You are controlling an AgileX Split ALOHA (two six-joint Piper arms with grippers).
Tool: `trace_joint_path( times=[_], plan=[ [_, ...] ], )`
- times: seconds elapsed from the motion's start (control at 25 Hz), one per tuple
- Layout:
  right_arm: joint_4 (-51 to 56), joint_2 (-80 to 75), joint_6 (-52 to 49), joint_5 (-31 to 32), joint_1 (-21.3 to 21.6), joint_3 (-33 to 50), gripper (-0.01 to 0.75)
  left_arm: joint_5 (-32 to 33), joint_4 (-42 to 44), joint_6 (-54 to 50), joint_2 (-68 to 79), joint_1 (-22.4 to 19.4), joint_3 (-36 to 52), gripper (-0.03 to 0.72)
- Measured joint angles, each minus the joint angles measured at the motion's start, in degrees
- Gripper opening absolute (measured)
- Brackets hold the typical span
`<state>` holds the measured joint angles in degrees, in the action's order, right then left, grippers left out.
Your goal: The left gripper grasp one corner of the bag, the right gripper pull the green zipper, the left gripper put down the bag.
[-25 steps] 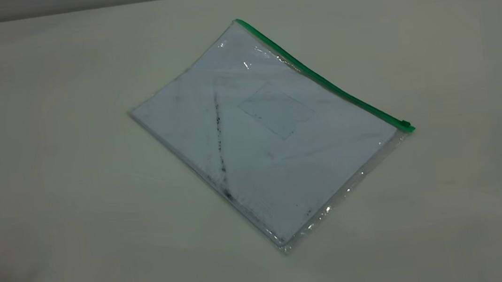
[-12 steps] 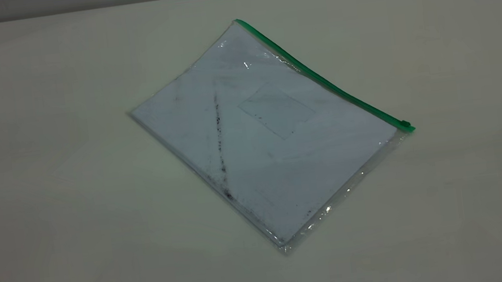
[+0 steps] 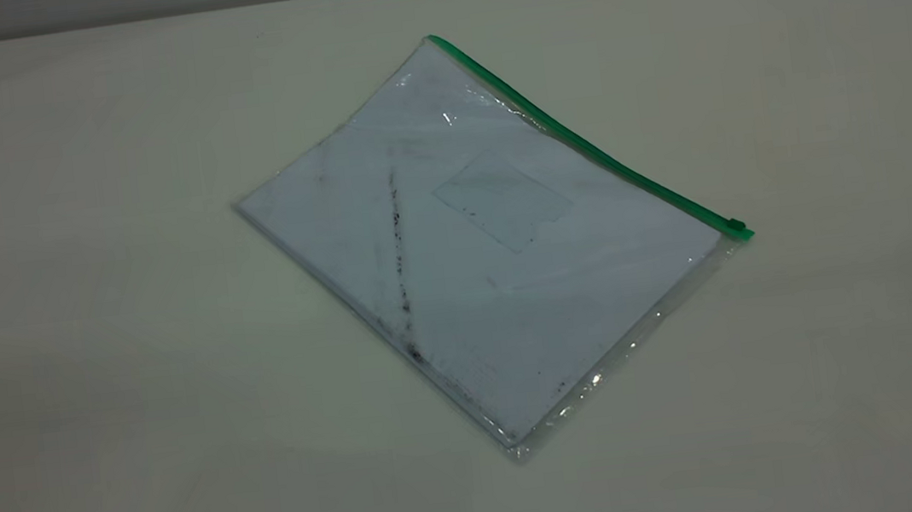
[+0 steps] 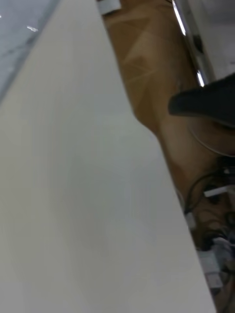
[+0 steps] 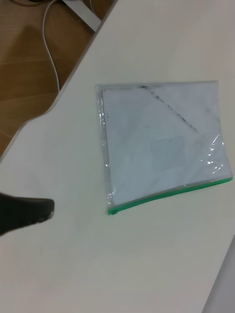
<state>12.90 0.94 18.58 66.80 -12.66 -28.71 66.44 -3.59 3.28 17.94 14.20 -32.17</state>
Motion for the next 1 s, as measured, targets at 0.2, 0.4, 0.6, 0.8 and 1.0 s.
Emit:
trace_joint_path(
  times=[0.2, 0.4, 0.6, 0.8, 1.0],
  plan=[
    [0.0, 0.0, 0.0, 0.0, 0.0, 0.0, 0.534, -1.5, 1.6, -1.3, -0.9, 0.0, 4.3, 0.581],
    [0.0, 0.0, 0.0, 0.0, 0.0, 0.0, 0.534, -1.8, 1.6, -1.6, -1.2, 0.0, 4.4, 0.581],
    [0.0, 0.0, 0.0, 0.0, 0.0, 0.0, 0.534, -1.9, 1.6, -1.6, -1.4, 0.0, 4.4, 0.581],
    [0.0, 0.0, 0.0, 0.0, 0.0, 0.0, 0.534, -2.1, 1.6, -1.6, -8.0, -5.3, 4.4, 0.581],
    [0.0, 0.0, 0.0, 0.0, 0.0, 0.0, 0.534, -1.9, 1.6, -1.6, -17.5, -13.3, 4.4, 0.581]
  ],
)
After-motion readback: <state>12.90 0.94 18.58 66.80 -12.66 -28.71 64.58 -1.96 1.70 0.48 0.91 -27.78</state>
